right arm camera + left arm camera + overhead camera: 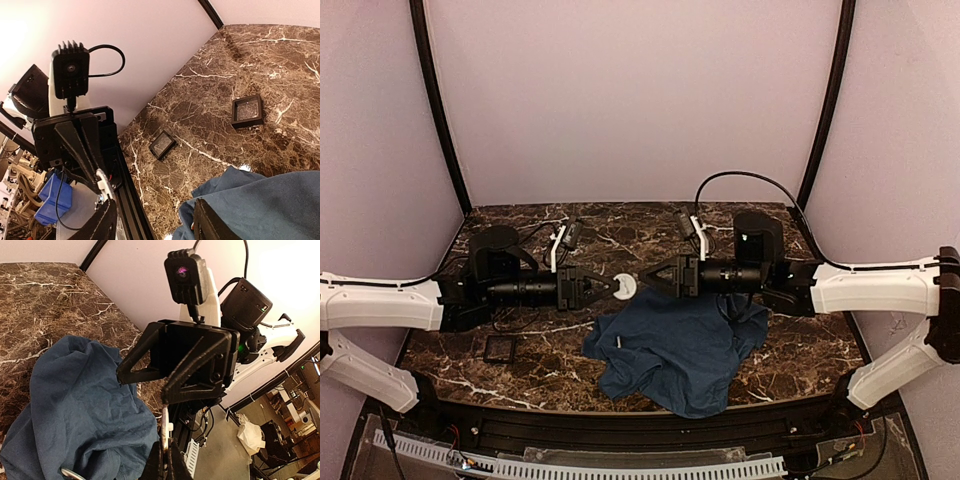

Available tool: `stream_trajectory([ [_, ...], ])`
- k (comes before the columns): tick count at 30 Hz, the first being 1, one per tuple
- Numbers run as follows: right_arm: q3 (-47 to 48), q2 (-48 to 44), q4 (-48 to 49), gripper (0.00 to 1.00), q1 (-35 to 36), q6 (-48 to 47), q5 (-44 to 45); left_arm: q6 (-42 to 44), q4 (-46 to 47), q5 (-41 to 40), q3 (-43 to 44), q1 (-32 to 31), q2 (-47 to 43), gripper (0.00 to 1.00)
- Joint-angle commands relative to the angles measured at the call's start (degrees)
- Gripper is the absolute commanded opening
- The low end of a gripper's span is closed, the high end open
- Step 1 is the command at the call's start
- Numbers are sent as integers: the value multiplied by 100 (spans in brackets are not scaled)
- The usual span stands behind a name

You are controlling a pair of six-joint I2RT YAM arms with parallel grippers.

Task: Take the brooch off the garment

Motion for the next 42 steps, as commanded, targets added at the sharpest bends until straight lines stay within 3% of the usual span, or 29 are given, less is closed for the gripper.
stream_trajectory([
  [1,-55,-265,-25,55,-10,-209,72,2,-180,-6,128,-9,14,1],
  [9,-68,-618,-619,63,-43,-468,850,169,-1365,-716,128,452,-166,1],
  [18,90,-973,-1860,68,-531,-744,1960,1302,-4126,-2746,954,1218,346,1],
  [29,-268,-1410,-2087,70,-871,-658,2038,2217,-4995,-4028,2432,1404,2026,1],
  [42,-638,-1669,-1944,71,-925,-538,1969,2707,-5320,-4490,3422,1415,3251,1],
])
